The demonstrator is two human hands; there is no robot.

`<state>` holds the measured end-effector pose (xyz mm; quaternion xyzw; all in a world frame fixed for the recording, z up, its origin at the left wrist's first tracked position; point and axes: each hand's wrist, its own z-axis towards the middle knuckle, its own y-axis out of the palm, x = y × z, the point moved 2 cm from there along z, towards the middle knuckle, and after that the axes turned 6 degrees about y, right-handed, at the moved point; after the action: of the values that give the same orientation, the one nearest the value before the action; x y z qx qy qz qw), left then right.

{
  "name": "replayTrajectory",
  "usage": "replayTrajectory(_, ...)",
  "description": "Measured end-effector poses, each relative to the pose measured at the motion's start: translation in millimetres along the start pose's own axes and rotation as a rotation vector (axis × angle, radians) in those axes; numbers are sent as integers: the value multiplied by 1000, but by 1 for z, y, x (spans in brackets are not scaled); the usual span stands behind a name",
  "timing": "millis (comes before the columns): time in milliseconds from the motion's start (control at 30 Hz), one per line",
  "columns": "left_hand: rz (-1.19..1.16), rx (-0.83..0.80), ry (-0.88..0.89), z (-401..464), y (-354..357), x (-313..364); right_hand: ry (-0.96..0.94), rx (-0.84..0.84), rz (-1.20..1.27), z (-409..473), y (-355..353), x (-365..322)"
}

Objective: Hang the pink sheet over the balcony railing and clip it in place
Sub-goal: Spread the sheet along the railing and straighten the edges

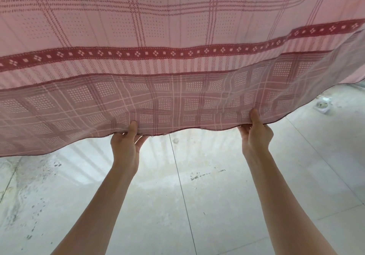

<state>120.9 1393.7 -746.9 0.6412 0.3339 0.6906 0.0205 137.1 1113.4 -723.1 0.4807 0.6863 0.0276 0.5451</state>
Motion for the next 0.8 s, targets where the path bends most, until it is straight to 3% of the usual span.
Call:
replayTrajectory(267, -241, 17, -156, -8, 1, -15, 327, -321, 161, -12, -3, 32)
replayTrajectory(367, -258, -63, -223, -13, 5, -19, 431, -424, 6, -18, 2, 44)
replayTrajectory(467, -154, -203, -295, -25, 7, -28, 435, -527, 34, -18, 7, 48)
replayTrajectory(567, -90, -249, -315, -31, 9, -34, 401, -521, 94, -14, 4, 46)
replayTrajectory(800, -198, -123, -192, -16, 10, -26, 394, -299, 61, 0, -10, 37)
